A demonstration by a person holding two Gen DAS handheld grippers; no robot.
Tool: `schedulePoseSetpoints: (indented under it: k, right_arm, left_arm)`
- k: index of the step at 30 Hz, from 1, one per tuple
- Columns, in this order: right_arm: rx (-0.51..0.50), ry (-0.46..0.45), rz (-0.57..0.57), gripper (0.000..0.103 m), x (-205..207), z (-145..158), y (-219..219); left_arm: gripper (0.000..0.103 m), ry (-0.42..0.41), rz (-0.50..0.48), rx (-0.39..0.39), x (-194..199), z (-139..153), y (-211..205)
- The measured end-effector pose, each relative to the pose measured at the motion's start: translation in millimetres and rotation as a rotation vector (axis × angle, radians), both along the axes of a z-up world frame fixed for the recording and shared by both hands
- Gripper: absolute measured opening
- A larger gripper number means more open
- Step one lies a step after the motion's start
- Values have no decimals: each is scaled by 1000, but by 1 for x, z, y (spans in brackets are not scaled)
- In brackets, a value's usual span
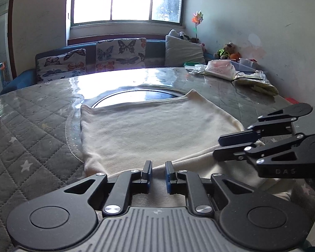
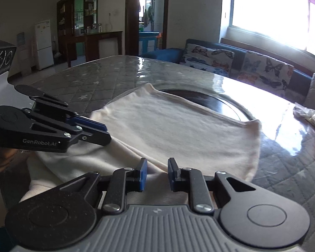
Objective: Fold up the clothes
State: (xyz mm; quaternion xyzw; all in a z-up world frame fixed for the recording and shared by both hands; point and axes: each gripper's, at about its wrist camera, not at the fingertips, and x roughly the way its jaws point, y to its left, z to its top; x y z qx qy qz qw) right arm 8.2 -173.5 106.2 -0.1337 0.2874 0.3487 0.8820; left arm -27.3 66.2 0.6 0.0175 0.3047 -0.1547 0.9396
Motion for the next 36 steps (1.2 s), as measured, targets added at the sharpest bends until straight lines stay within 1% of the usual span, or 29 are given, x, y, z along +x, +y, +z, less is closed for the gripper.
schedulePoseSetpoints:
  k: [3, 7, 11, 17, 21, 24, 27, 29, 31, 34, 36]
  right_arm:
    - [10, -21, 47, 19, -10, 6, 3]
    - [-5, -37, 124, 19, -21, 3, 20]
    - [-54, -25, 211, 19, -34, -3, 31]
    - [-98, 6, 264, 19, -49, 4, 24]
    - [-68, 2, 240, 19, -49, 8, 23]
    - [-66, 50, 222, 19, -46, 4, 20]
    - [-72, 57, 221, 19, -50, 6, 12]
    - [-55, 58, 203, 19, -49, 13, 4]
    - [-32, 41, 171, 19, -45, 17, 1]
    - [0, 39, 129, 19, -35, 17, 3]
    - [11, 43, 113, 19, -27, 12, 6]
  left_arm:
    - [16, -3, 2, -2, -1, 0, -1]
    - [16, -4, 6, 0, -3, 1, 0]
    - [16, -3, 0, 14, -7, 0, 4]
    - [16, -1, 0, 8, -6, -1, 5]
    - [17, -5, 0, 14, -7, -2, 5]
    - [17, -4, 3, 11, -7, -2, 6]
    - [18, -2, 3, 11, -10, 0, 8]
    - [22, -19, 5, 11, -16, 5, 6]
    - [25, -43, -2, 5, -26, 10, 5]
    - [25, -52, -18, 6, -39, 12, 2]
    - [24, -40, -13, 23, -44, 9, 1]
